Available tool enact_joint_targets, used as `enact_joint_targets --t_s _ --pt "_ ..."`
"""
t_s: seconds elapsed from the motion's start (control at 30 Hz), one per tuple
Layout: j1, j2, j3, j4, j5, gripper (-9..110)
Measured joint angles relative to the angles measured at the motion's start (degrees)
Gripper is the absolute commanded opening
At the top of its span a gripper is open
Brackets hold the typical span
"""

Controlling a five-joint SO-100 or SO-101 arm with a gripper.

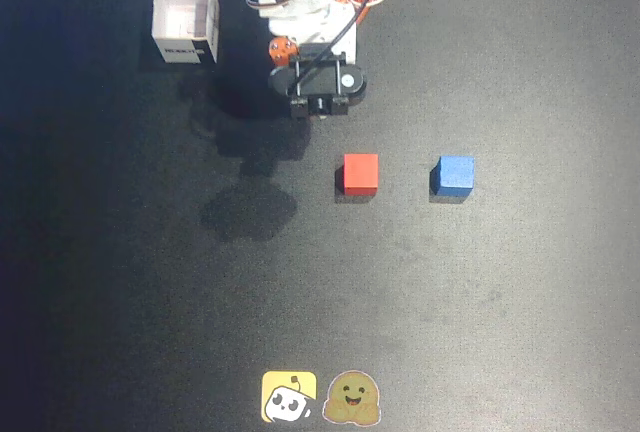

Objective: Put the red cube on top of the blue cube.

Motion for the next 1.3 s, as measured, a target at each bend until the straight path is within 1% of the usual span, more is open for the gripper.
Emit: enact_joint_targets --t_s 0.5,0.67,0.8,0.87,0.97,1.03,1.3 --pt "0.00 0.00 0.00 0.00 0.00 1" --pt "-2.02 -0.44 -0.70 0.00 1.14 1" --pt "-2.90 -5.19 -4.57 0.00 3.34 2" --pt "-3.69 -8.35 -6.94 0.00 3.34 7" --pt "-3.87 -12.39 -10.28 0.00 3.60 7" --pt "-3.96 -14.50 -12.57 0.00 4.13 11" --pt "-4.57 -24.08 -22.85 2.29 4.13 11"
